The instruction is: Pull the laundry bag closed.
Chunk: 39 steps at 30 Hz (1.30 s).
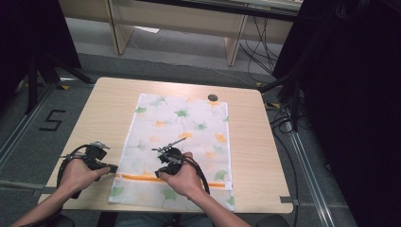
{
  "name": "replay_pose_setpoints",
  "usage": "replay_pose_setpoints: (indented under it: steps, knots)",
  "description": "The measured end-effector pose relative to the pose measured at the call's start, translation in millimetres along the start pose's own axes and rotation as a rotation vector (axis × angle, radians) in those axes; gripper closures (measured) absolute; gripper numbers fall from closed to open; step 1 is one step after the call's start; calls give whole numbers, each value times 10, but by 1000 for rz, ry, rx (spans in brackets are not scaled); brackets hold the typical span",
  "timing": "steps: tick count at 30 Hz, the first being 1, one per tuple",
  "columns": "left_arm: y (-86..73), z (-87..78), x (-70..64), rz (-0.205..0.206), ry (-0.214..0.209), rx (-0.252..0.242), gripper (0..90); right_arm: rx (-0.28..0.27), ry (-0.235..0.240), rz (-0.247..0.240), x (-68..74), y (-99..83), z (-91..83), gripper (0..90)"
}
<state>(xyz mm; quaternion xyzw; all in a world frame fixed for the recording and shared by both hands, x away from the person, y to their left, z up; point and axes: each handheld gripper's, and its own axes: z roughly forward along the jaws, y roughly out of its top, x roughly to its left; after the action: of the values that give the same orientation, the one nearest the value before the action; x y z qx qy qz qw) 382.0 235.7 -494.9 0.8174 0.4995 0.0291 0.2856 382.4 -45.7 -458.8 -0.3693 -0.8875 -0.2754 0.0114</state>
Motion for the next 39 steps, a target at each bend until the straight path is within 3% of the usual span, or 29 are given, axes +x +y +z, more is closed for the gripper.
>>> replay_pose_setpoints:
  steps: [1, 4, 6, 8, 10, 16, 17, 22, 23, 24, 28, 29, 30, 31, 32, 33, 34, 35, 37, 39]
  knots:
    - [4, 5, -3, -6, -2, -3, 894, 8, 6, 29, 42, 22, 18, 788]
    - [19, -1, -10, 1, -4, -17, 895, 19, 8, 33, 97, 87, 92, 785]
    - [26, -5, -22, -1, -4, -24, 895, 18, 37, 27, 143, 138, 154, 785]
    - [23, 3, -25, 2, -9, -15, 895, 10, 56, 33, 213, 193, 214, 785]
    - [23, 11, -21, 12, -12, -5, 895, 18, 64, 5, 254, 244, 264, 785]
    - [14, 17, -42, 13, -24, 12, 895, 25, 94, 37, 399, 375, 391, 780]
    - [14, 13, -37, 28, -25, 21, 895, 32, 95, 34, 414, 385, 414, 779]
    - [8, 15, -58, 22, -28, 21, 895, 43, 120, 44, 473, 416, 572, 775]
    - [7, 17, -60, 18, -29, 19, 894, 35, 129, 14, 467, 427, 601, 774]
    - [7, 18, -57, 22, -32, 22, 895, 53, 127, 50, 494, 426, 622, 772]
    - [6, 23, -55, 27, -31, 29, 895, 59, 174, 54, 535, 443, 706, 761]
    - [6, 23, -55, 27, -31, 29, 895, 68, 160, 59, 552, 449, 720, 759]
    - [11, 7, -30, 66, -31, 62, 895, 69, 142, 72, 579, 453, 728, 756]
    - [10, 11, -35, 62, -32, 60, 895, 67, 176, 73, 570, 458, 742, 751]
    - [9, 10, -37, 66, -30, 60, 895, 60, 177, 64, 564, 460, 764, 748]
    - [3, 33, -65, 27, -33, 27, 895, 64, 170, 66, 574, 468, 769, 747]
    - [2, 35, -72, 22, -27, 22, 895, 57, 168, 46, 572, 477, 780, 745]
    - [2, 33, -70, 25, -30, 26, 895, 68, 162, 73, 586, 478, 783, 742]
    - [1, 35, -70, 23, -29, 26, 895, 62, 175, 72, 589, 486, 805, 739]
    - [1, 35, -70, 23, -29, 26, 895, 74, 131, 67, 608, 493, 815, 738]
